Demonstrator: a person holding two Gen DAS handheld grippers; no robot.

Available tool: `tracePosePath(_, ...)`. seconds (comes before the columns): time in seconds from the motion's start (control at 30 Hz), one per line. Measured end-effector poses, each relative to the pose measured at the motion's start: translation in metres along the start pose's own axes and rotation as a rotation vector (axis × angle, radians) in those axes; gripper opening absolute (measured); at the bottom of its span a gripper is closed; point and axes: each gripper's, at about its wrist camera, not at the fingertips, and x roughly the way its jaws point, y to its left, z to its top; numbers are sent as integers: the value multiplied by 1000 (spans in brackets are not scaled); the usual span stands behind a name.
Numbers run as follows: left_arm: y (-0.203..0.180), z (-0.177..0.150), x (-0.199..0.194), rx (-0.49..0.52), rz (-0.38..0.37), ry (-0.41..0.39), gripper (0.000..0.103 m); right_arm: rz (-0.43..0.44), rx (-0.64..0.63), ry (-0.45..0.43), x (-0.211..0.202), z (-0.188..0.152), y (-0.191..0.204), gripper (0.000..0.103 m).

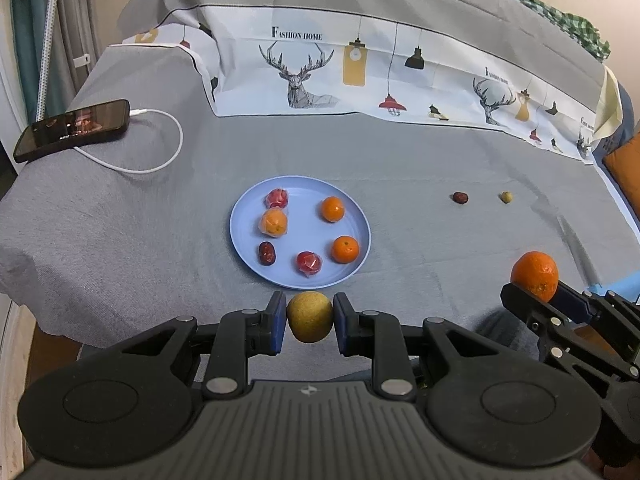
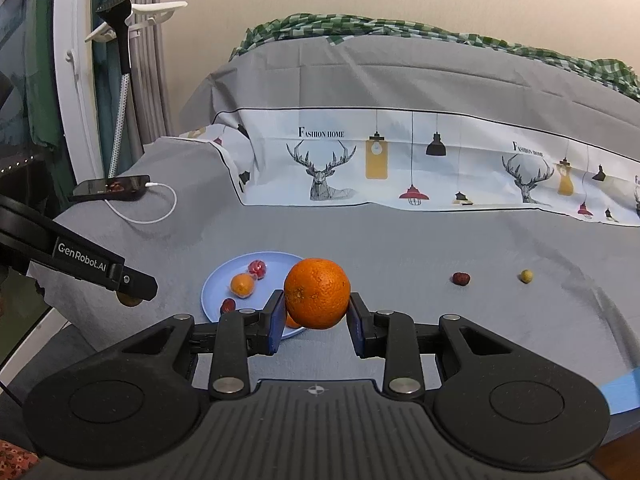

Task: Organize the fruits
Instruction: 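Carry the yellow fruit and mandarin to the blue plate and release both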

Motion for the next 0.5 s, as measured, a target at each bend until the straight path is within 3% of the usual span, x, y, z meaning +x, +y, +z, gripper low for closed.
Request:
tracePosePath(0.27,11,10,16,-10,19,16,28,8,-13,30,22,3,4,34)
tracePosePath(0.5,21,37,56,-13,63,34,28,34,-37,70,62,10,12,34)
